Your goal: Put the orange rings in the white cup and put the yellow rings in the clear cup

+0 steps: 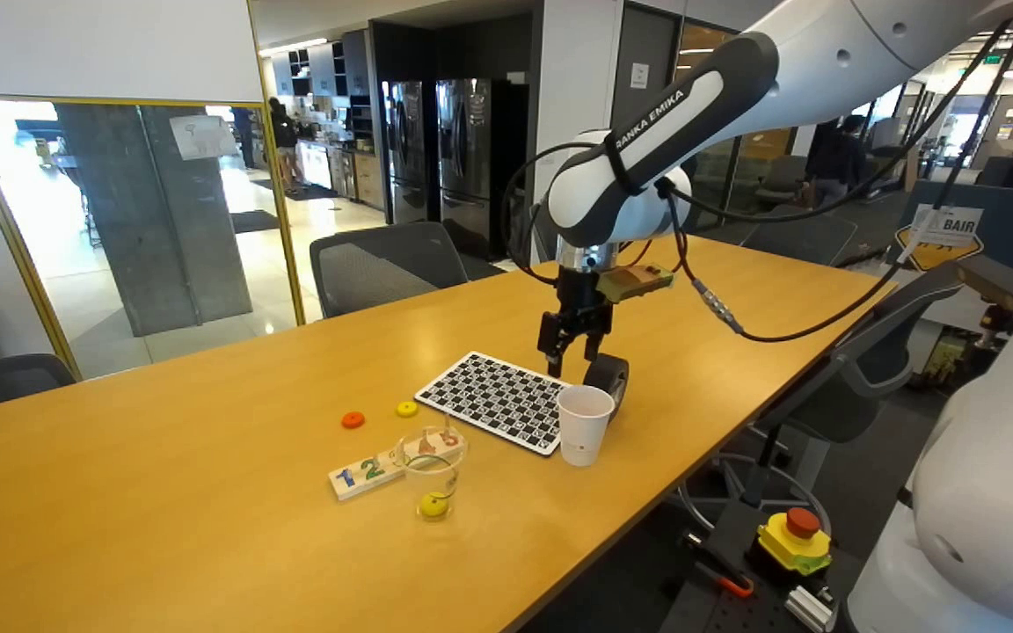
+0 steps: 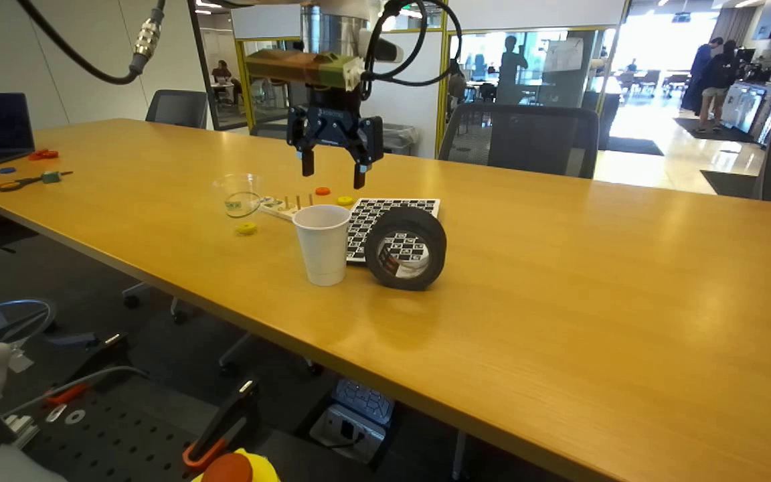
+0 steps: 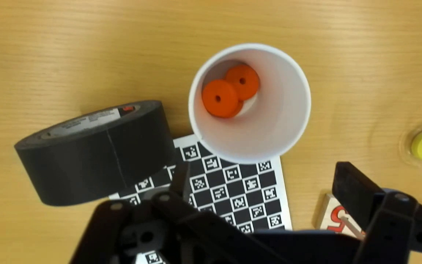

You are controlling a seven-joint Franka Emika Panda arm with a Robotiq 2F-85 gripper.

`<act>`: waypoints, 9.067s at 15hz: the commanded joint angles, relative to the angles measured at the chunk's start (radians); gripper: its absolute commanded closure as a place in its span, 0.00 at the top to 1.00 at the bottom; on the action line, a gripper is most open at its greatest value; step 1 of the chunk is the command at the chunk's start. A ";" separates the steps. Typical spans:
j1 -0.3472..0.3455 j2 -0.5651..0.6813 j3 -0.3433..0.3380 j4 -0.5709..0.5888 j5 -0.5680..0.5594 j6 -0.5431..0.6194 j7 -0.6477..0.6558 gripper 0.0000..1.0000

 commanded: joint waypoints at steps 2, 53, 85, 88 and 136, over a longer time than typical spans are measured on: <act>0.042 0.095 0.055 0.144 0.018 0.048 0.118 1.00; 0.212 0.954 0.017 1.030 0.079 -0.076 1.514 1.00; 0.180 0.312 0.122 0.388 0.092 -0.055 0.714 0.20; 0.179 0.221 0.149 0.283 0.119 -0.057 0.560 0.20; 0.233 0.817 0.150 0.921 -0.051 -0.053 0.293 1.00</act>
